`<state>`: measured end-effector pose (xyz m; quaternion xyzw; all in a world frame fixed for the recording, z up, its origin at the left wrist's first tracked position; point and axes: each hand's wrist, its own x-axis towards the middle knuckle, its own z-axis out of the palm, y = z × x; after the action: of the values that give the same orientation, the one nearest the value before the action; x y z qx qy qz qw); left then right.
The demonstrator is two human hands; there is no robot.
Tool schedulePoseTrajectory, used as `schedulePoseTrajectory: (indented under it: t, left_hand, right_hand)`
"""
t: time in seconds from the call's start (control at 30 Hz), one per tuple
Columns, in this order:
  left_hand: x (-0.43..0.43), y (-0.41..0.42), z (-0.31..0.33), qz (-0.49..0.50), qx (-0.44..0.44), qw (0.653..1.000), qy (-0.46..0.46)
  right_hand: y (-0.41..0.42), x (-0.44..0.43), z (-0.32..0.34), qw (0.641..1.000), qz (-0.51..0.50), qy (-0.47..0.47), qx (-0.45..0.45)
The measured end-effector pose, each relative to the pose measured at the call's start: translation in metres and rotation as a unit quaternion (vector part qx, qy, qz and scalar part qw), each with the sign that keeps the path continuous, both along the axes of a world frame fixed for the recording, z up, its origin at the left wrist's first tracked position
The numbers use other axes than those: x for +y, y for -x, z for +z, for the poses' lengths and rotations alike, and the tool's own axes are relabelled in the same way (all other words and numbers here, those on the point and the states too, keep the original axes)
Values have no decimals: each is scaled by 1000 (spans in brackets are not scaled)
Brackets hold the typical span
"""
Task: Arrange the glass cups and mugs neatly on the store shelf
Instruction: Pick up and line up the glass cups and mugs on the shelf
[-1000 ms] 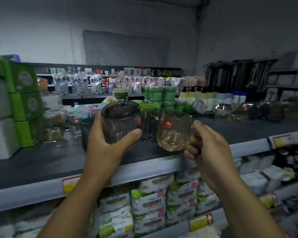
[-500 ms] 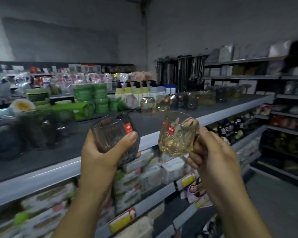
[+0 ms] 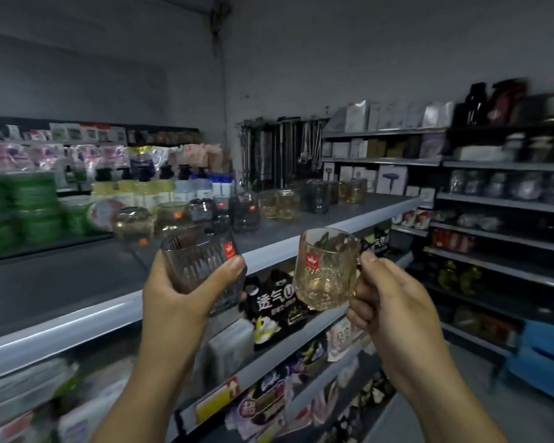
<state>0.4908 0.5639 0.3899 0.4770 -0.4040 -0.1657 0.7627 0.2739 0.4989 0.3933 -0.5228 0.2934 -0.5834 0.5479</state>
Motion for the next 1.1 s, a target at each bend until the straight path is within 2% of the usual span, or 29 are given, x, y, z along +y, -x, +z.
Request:
schedulePoseTrajectory:
  t: [0.27, 0.57, 0.8, 0.9, 1.1]
  left_hand:
    - [-149, 49, -8, -42, -71, 996, -15]
    - [-289, 34, 20, 10, -120, 993, 12]
    - [-351, 28, 12, 69, -148, 986, -44]
    - [-372, 29, 8, 116, -150, 980, -57]
    - [-408, 40, 17, 198, -136, 968, -69]
  right_hand:
    - [42, -129, -8, 1000, -15, 3, 3]
    - [20, -287, 23, 997, -38, 34, 56]
    - [4, -400, 25, 993, 39, 18, 107]
    - [-3, -445, 28, 992, 79, 2, 102]
    - [-17, -514, 26, 971, 190, 20, 146]
